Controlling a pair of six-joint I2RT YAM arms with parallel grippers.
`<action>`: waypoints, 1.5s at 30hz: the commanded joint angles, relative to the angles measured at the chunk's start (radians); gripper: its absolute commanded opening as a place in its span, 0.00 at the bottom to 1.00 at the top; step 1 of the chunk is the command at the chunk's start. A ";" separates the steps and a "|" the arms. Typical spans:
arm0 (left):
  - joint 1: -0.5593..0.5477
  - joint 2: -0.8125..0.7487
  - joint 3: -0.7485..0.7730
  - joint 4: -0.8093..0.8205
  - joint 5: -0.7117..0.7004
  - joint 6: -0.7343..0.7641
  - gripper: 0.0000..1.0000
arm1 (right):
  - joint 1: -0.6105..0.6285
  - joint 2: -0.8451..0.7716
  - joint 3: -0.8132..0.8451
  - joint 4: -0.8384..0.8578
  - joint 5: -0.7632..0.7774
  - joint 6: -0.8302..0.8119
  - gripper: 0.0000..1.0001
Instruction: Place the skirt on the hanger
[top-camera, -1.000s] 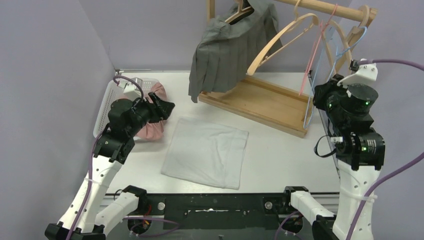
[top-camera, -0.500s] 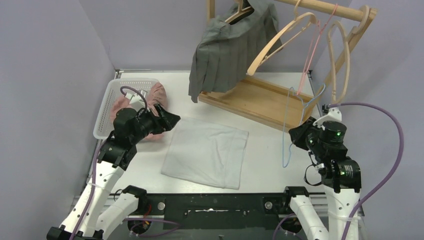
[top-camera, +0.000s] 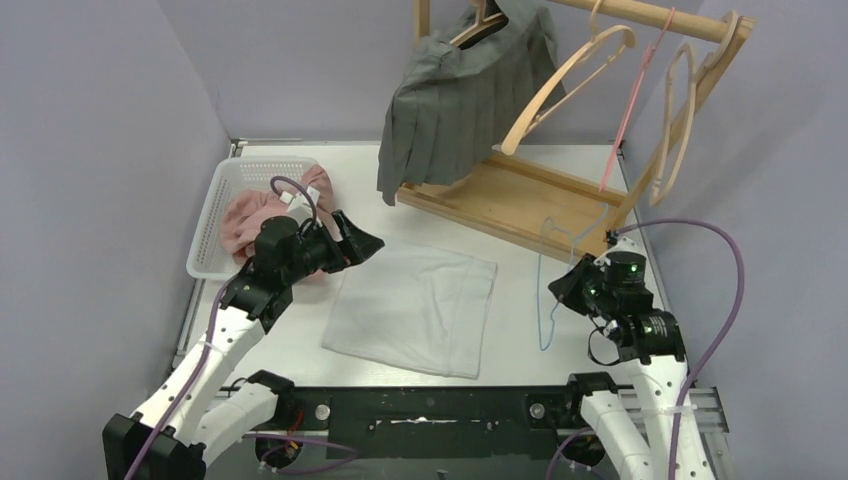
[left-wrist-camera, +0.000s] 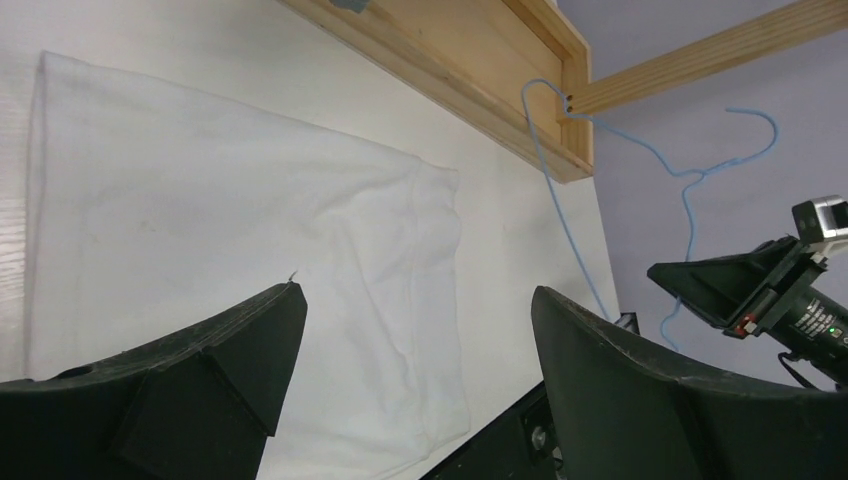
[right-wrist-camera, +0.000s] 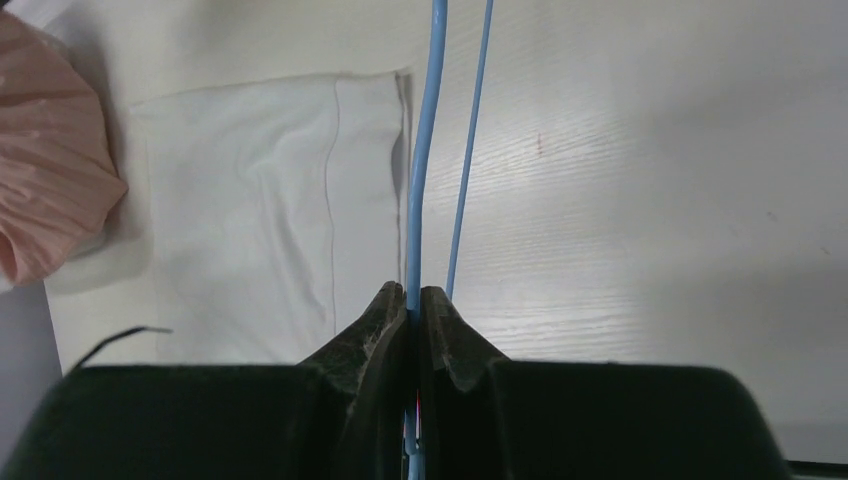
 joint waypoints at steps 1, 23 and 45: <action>-0.016 0.017 -0.028 0.189 0.034 -0.050 0.86 | 0.163 0.038 -0.023 0.189 0.064 0.079 0.00; -0.233 0.126 -0.063 0.418 -0.149 -0.208 0.86 | 1.044 0.671 0.197 0.553 0.662 0.006 0.00; -0.282 0.153 0.005 0.348 -0.462 -0.165 0.64 | 1.075 0.764 0.262 0.671 0.498 -0.100 0.00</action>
